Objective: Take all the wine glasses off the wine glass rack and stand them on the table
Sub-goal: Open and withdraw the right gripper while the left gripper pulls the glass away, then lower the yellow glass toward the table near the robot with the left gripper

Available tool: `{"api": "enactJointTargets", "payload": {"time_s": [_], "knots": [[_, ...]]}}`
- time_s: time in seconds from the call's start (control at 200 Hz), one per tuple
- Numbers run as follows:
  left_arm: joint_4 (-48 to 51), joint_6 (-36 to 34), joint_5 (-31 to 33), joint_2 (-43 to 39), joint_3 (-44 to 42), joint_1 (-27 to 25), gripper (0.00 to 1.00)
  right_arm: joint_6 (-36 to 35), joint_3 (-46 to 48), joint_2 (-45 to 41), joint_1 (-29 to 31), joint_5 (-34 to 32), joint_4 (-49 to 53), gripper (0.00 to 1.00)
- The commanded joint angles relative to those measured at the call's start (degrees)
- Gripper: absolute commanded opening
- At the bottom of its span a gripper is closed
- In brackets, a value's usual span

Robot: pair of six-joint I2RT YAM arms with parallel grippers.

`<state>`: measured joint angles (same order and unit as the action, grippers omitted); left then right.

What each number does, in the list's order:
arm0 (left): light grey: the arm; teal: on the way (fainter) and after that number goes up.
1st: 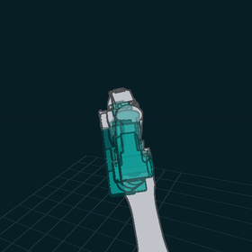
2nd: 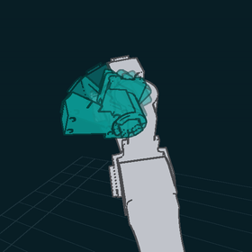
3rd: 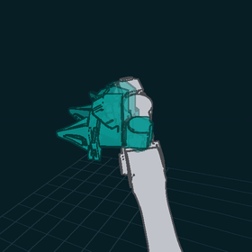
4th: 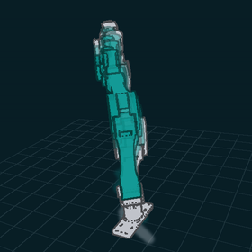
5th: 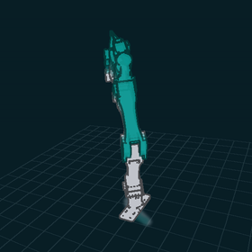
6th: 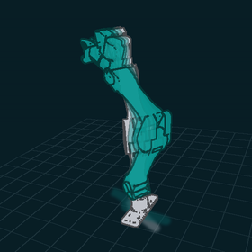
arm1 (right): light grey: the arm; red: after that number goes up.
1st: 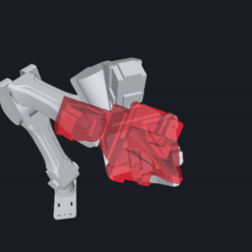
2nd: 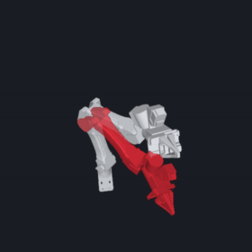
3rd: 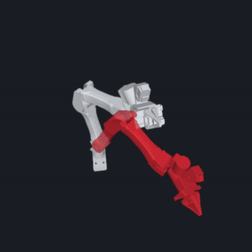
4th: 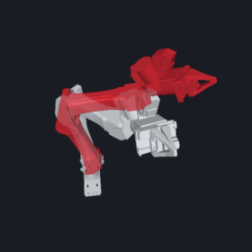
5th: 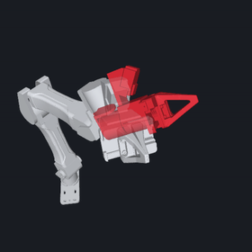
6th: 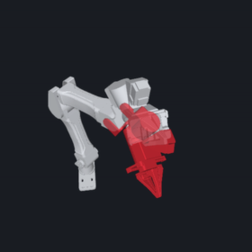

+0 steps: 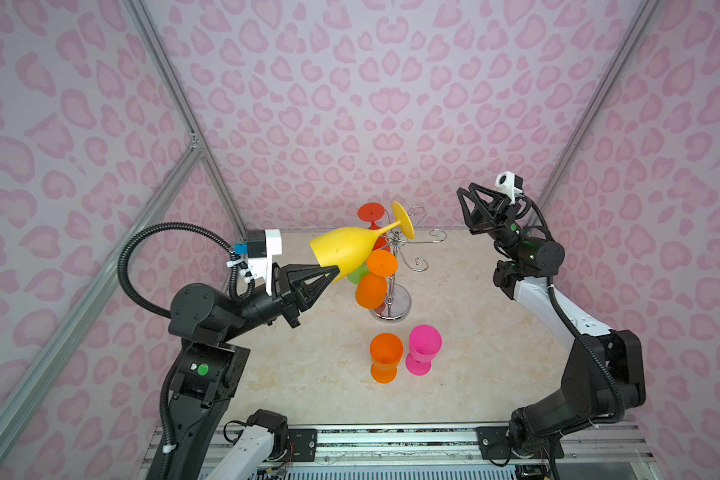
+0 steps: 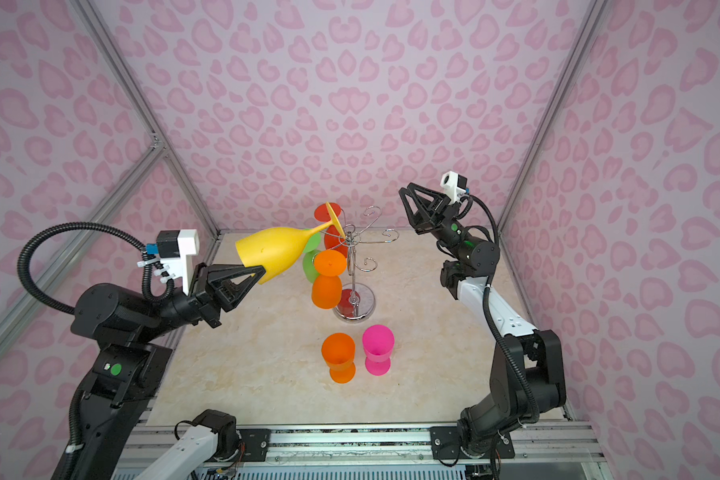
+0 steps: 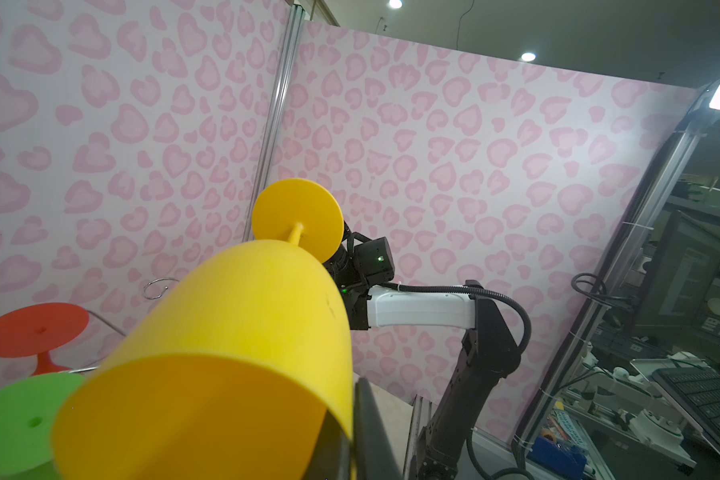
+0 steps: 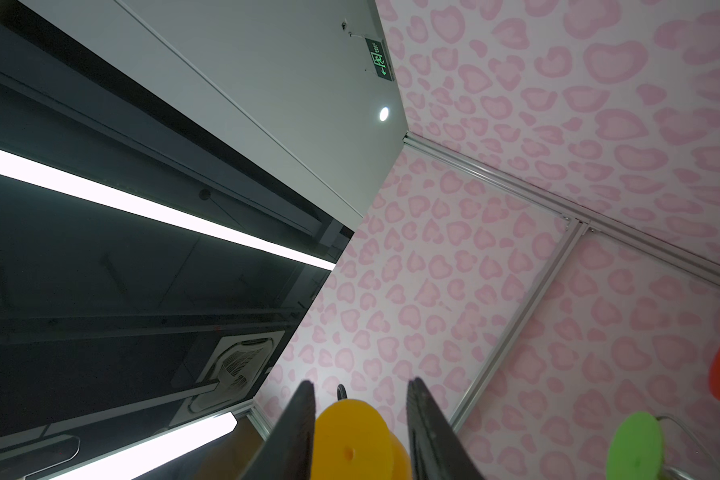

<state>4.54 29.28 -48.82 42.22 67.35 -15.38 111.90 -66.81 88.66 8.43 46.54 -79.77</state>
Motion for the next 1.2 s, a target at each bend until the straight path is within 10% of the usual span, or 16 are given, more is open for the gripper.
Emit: {"api": "enactJointTargets", "payload": {"time_s": [0.0,0.42,0.97,1.195], "knots": [[21.8,-9.6,5.8,-2.7,2.1,0.1,0.03,-3.7,0.9,-0.6,-1.0,2.1,1.4,0.38],[50.4,-19.1,17.6,-3.5,4.3,0.1,0.03,-2.5,2.8,1.5,-1.7,1.5,-0.8,0.38],[59.3,-23.2,27.5,3.4,0.5,-0.9,0.03,-6.1,2.9,1.0,-1.7,2.1,4.0,0.38],[59.2,-20.2,37.4,9.5,-2.3,-9.8,0.03,-7.3,3.2,1.2,-1.7,2.7,5.4,0.38]]}}
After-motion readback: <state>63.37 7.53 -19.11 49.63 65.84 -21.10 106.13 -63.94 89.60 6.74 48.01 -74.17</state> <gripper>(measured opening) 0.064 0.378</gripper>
